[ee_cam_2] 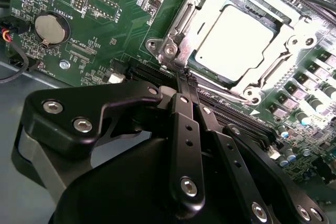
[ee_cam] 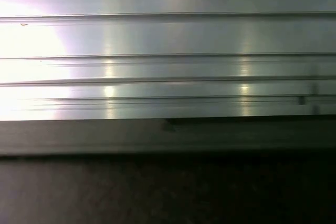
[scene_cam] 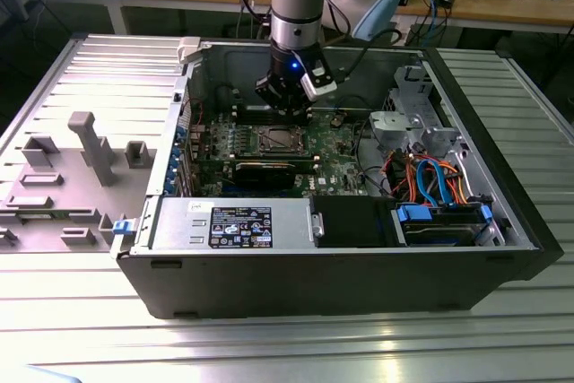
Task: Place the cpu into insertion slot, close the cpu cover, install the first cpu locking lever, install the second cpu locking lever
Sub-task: 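Install the first cpu locking lever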
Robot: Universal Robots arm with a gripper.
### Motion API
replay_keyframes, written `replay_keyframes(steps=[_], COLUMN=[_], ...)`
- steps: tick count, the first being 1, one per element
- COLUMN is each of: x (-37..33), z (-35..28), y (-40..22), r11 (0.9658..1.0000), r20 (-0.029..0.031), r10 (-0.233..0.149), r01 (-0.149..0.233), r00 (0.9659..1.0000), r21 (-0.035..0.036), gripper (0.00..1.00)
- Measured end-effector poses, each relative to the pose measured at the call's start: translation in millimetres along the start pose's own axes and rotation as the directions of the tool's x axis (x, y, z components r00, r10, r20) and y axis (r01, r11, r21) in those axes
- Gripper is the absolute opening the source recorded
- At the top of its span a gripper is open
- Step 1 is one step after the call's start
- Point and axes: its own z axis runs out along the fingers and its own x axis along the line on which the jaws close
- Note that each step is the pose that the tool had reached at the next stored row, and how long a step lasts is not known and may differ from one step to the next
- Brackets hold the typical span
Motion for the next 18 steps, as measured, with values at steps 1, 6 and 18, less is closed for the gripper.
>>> replay_keyframes(steps=[1, 6, 18], x=[0.0, -0.2, -0.4], z=[0.0, -1.1, 0.7], y=[0.0, 0.1, -0.1], r11=[1.0000, 1.0000, 1.0000], r20=[0.0000, 0.0002, -0.0001], r10=[0.000, 0.000, 0.000], r01=[0.000, 0.000, 0.000], r00=[1.0000, 1.0000, 1.0000], r21=[0.0000, 0.0001, 0.0050], gripper=[0.11, 0.11, 0.11])
